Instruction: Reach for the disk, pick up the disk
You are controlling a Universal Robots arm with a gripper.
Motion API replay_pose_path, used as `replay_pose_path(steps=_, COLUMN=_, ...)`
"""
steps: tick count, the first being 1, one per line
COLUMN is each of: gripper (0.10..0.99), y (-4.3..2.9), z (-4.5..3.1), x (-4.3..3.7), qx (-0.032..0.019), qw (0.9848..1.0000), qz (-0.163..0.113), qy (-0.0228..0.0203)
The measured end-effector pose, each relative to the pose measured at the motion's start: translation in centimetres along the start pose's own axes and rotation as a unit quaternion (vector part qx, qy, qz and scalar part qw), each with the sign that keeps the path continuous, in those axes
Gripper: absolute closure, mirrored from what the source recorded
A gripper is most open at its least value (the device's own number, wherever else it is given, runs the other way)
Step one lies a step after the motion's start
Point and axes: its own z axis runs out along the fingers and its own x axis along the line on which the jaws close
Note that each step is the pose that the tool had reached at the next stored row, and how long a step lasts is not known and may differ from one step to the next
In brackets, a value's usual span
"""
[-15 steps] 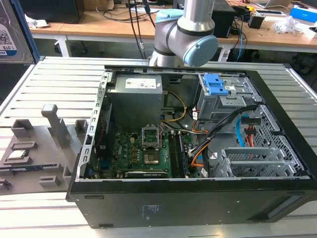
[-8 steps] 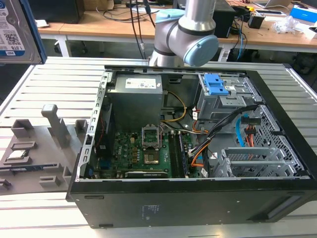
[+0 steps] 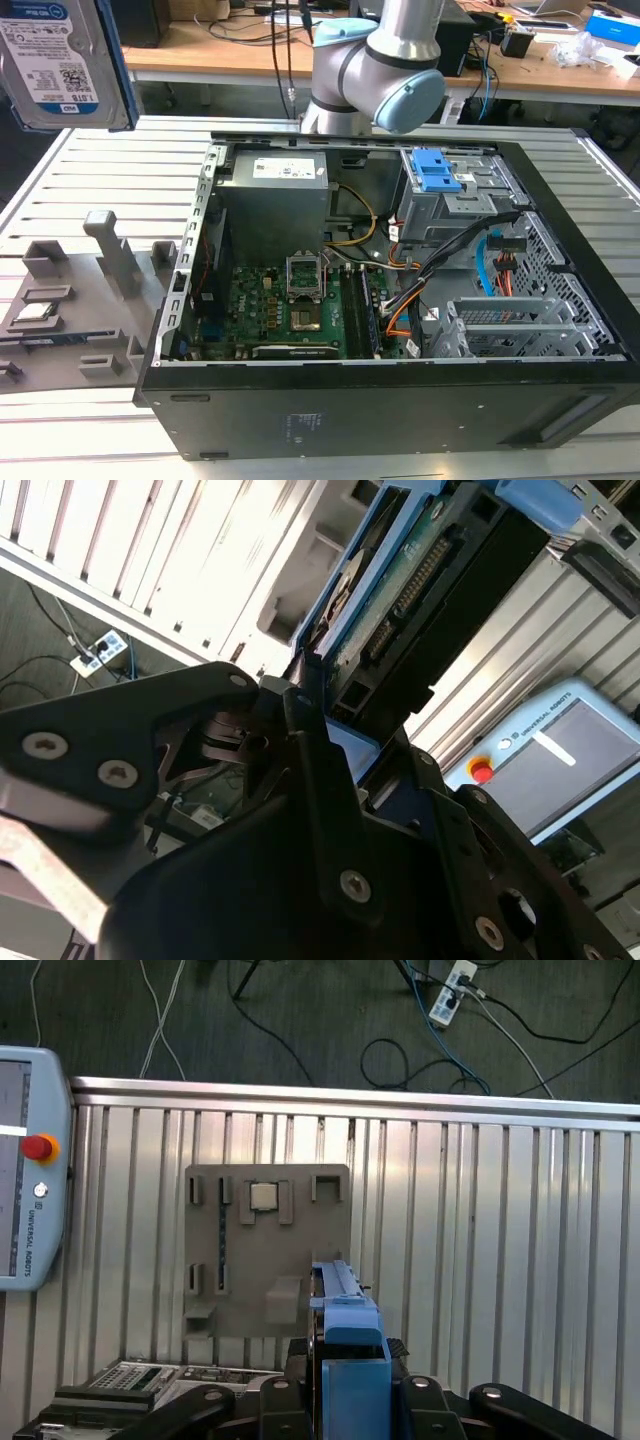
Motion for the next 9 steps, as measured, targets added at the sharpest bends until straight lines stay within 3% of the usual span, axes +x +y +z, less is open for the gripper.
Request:
replay_pose_path(steps=6, gripper=0.718, y=-3.36, z=-0.13, x=0.12, qx=0.0000, qw=1.0000, qz=0.000, qy=0.0000)
replay_pose_path(steps=9, gripper=0.718, y=-5.91, z=-0.23, x=0.19, qx=0.0000, qw=1.0000, qz=0.000, qy=0.0000)
